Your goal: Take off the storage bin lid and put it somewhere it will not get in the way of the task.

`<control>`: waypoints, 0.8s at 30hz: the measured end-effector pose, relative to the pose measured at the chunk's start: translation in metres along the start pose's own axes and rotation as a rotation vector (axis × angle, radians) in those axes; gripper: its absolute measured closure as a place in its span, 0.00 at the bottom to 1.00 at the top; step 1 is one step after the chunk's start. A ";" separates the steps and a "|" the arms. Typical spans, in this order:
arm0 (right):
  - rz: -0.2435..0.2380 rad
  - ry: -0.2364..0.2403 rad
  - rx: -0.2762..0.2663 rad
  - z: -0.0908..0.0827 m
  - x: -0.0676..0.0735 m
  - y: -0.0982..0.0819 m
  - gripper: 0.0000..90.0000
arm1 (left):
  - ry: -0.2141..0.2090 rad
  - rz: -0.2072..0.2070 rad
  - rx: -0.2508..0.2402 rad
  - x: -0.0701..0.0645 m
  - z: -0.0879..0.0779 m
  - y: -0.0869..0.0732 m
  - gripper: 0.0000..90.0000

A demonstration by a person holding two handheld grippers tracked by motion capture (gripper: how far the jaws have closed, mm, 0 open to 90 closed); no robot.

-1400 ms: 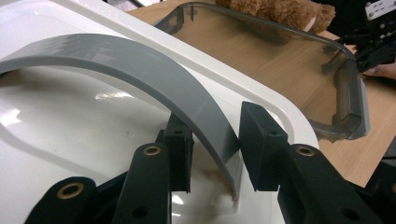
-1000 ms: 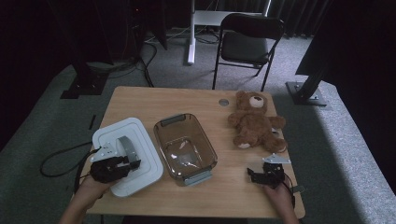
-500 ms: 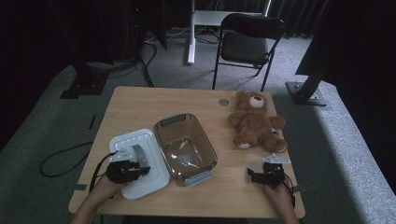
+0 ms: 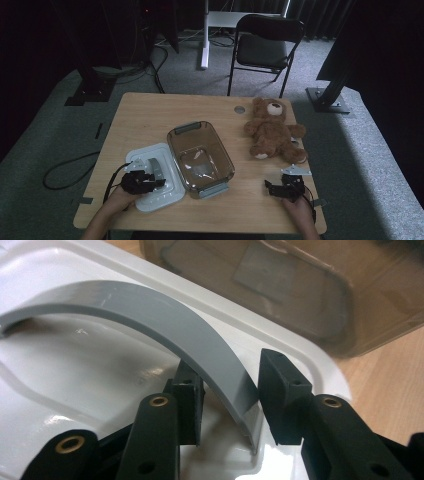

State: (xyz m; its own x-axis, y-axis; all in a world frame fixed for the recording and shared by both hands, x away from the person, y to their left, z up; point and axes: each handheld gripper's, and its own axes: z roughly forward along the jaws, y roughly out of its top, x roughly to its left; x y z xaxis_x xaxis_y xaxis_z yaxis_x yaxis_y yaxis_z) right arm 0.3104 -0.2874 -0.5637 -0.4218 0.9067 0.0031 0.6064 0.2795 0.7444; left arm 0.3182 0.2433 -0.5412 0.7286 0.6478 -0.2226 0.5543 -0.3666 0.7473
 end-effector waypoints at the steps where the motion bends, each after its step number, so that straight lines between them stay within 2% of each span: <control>1: 0.000 0.000 0.000 0.000 0.000 0.000 0.14 | -0.001 -0.004 0.001 0.001 0.001 0.000 0.71; 4: 0.000 0.000 0.000 0.000 0.000 0.000 0.14 | 0.046 -0.006 0.010 0.004 0.003 0.001 0.67; 5: 0.000 0.000 0.000 0.000 0.000 0.000 0.14 | 0.044 -0.011 -0.006 0.004 0.003 0.001 0.65; 7: 0.000 0.000 0.000 0.000 0.000 0.000 0.14 | 0.061 -0.022 -0.006 0.005 0.003 0.001 0.49; 8: 0.000 0.000 0.000 0.000 0.000 0.000 0.14 | 0.075 -0.018 -0.003 0.005 0.002 0.002 0.45; 11: 0.000 0.000 0.000 0.000 0.000 0.000 0.14 | 0.082 -0.020 -0.014 0.006 -0.002 0.001 0.32; 12: 0.000 0.000 0.000 0.000 0.000 0.000 0.14 | 0.082 -0.022 -0.020 0.005 -0.003 0.001 0.31; 15: 0.000 0.000 0.000 0.000 0.000 0.000 0.14 | 0.114 -0.027 -0.006 0.005 -0.006 0.001 0.21; 17: 0.001 0.000 0.000 0.000 0.000 0.000 0.14 | 0.147 -0.020 -0.006 0.005 -0.008 0.000 0.21; 21: -0.001 0.000 0.000 0.000 0.000 0.000 0.14 | 0.171 -0.021 0.001 0.005 -0.012 -0.003 0.16; 24: -0.001 0.000 0.000 0.000 0.000 0.000 0.14 | 0.172 -0.024 -0.003 0.004 -0.016 -0.005 0.12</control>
State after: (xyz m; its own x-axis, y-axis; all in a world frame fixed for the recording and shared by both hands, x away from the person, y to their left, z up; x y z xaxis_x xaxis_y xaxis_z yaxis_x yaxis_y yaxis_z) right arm 0.3104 -0.2875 -0.5637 -0.4227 0.9063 0.0022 0.6057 0.2807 0.7445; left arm 0.3112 0.2587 -0.5358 0.6354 0.7610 -0.1307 0.5696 -0.3477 0.7448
